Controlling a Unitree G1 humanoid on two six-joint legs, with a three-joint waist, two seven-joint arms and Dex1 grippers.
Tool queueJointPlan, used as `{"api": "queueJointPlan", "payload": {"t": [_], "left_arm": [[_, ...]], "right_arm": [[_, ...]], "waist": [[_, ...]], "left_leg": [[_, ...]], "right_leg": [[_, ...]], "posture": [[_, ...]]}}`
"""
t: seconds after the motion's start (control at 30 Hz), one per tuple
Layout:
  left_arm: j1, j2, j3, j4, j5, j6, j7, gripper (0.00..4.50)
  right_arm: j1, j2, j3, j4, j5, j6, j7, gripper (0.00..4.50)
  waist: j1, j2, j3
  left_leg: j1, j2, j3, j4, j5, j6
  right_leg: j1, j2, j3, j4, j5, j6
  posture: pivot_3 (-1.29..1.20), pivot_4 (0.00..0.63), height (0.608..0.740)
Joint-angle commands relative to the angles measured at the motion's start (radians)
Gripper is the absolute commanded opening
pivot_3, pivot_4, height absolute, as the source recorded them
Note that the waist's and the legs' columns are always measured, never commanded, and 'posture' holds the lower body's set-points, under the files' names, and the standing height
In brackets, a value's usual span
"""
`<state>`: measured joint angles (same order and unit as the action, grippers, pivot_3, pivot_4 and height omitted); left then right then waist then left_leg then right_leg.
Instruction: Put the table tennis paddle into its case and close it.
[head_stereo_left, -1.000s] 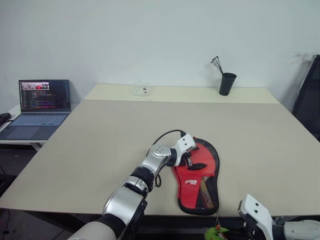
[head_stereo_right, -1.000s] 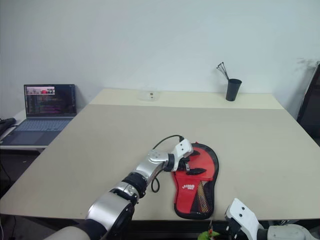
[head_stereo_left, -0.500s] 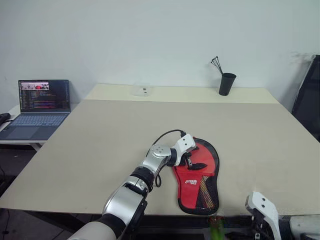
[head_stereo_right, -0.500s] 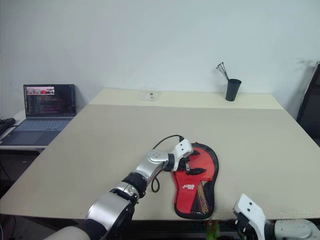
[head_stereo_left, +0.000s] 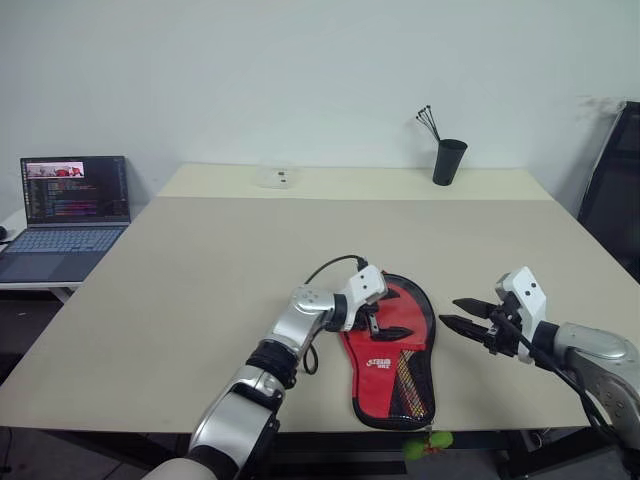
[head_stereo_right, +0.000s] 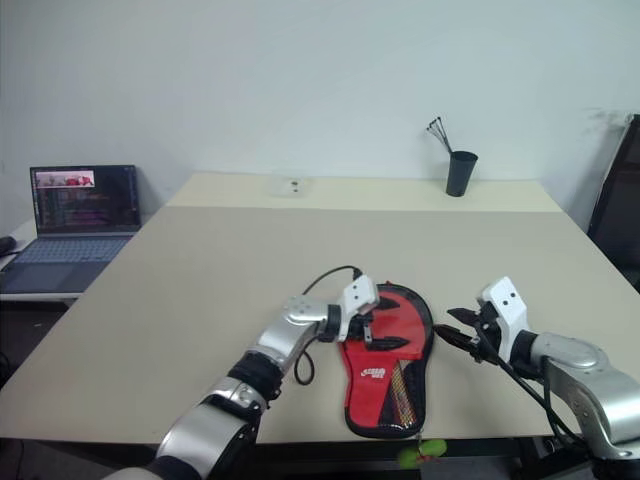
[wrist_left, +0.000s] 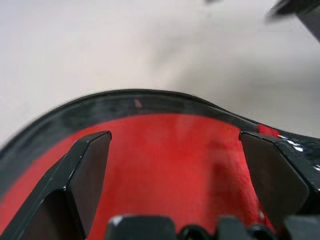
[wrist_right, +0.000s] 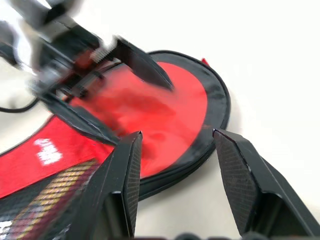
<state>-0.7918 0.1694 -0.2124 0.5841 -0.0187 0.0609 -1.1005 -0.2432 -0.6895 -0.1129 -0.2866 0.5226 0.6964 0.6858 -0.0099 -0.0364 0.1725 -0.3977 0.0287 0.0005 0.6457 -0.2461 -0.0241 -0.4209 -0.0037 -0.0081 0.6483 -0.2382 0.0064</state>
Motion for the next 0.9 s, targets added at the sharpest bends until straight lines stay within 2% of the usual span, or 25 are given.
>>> {"api": "queueJointPlan", "payload": {"t": [0.03,0.23,0.37,0.53,0.73,0.9], "left_arm": [[0.081,0.112,0.080,-0.251,-0.107,0.142,-0.044,4.49],[0.267,0.277,0.188,-0.440,-0.163,0.295,0.047,4.49],[0.328,0.290,0.188,-0.531,-0.171,0.337,0.105,4.49],[0.307,0.271,0.170,-0.491,-0.117,0.280,0.213,4.49],[0.281,0.256,0.138,-0.440,-0.100,0.240,0.248,4.49],[0.286,0.259,0.134,-0.390,-0.097,0.217,0.261,4.49]], "right_arm": [[-0.091,0.037,0.022,0.108,-0.040,-0.100,0.028,2.42],[-0.249,0.098,0.066,0.361,-0.096,-0.213,0.103,2.42],[-0.318,0.092,0.087,0.522,-0.137,-0.291,0.193,2.42],[-0.396,0.064,0.088,0.711,-0.197,-0.387,0.259,2.42],[-0.415,0.040,0.066,0.718,-0.222,-0.418,0.263,2.42],[-0.334,0.026,0.037,0.598,-0.203,-0.351,0.244,2.42]], "waist": [[-0.009,0.002,0.001],[-0.019,0.003,0.002],[-0.002,0.003,0.002],[0.010,0.003,0.002],[0.008,0.003,0.002],[0.006,0.003,0.002]], "left_leg": [[0.001,0.001,0.000,0.000,0.000,0.000],[0.004,0.001,0.000,0.000,0.000,0.000],[0.003,0.001,-0.001,0.001,0.000,0.000],[0.002,0.000,0.001,0.002,0.000,0.000],[0.003,0.000,0.002,0.001,0.000,0.000],[0.003,0.000,0.001,0.001,0.000,0.000]], "right_leg": [[0.000,0.000,0.000,0.001,0.000,0.000],[0.000,0.001,0.000,0.005,0.000,-0.001],[0.000,-0.002,0.000,0.005,0.000,-0.001],[0.000,-0.005,0.000,0.005,0.000,-0.001],[0.000,-0.005,0.000,0.005,0.003,-0.005],[0.000,-0.004,0.000,0.007,0.003,-0.005]], "posture": [[0.00,0.150,0.740],[0.00,0.150,0.740],[0.00,0.150,0.740],[0.00,0.150,0.740],[0.00,0.150,0.740],[0.00,0.150,0.740]]}}
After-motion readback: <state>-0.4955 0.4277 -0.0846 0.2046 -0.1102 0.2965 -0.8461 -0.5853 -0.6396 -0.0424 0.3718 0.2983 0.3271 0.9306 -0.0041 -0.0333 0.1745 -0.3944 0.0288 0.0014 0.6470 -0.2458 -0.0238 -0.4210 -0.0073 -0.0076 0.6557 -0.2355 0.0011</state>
